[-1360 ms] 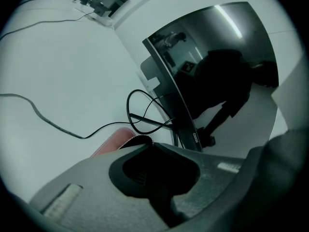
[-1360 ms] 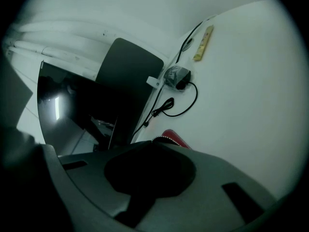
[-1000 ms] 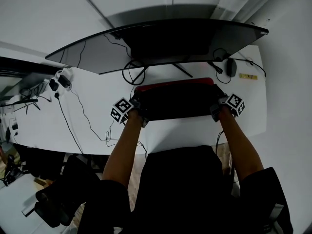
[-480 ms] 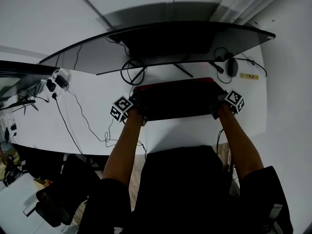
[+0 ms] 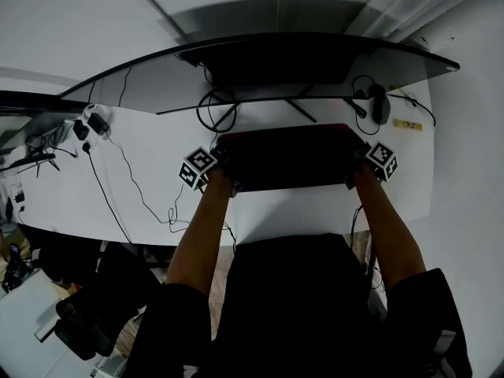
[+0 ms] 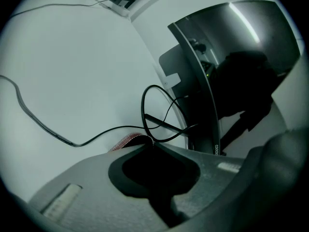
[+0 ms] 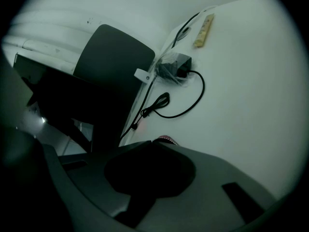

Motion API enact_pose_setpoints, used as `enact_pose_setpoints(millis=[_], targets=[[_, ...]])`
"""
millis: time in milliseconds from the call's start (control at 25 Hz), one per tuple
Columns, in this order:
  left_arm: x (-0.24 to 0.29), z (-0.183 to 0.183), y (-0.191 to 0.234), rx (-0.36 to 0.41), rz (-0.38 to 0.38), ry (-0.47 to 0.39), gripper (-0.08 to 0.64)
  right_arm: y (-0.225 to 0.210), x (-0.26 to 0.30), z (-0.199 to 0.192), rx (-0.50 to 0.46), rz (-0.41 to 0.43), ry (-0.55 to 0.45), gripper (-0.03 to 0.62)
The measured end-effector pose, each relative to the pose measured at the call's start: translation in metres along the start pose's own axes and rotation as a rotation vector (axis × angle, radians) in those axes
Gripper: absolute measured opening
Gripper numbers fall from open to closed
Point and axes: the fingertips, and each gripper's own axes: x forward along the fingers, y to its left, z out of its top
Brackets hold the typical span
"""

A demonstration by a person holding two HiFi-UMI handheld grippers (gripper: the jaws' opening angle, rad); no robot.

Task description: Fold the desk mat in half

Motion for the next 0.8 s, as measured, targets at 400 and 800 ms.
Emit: enact_pose_setpoints(millis=[400, 800], targets=[[0.003, 0.003, 0.002, -0.010, 0.008, -0.009, 0.032, 0.002, 0.010, 0.003, -0.003, -0.002, 0.005, 0.012], [0.003, 0.004, 0.001, -0.015, -0.021, -0.012, 0.042, -0.004, 0.017, 0.004, -0.008, -0.024, 0.004, 0.015]])
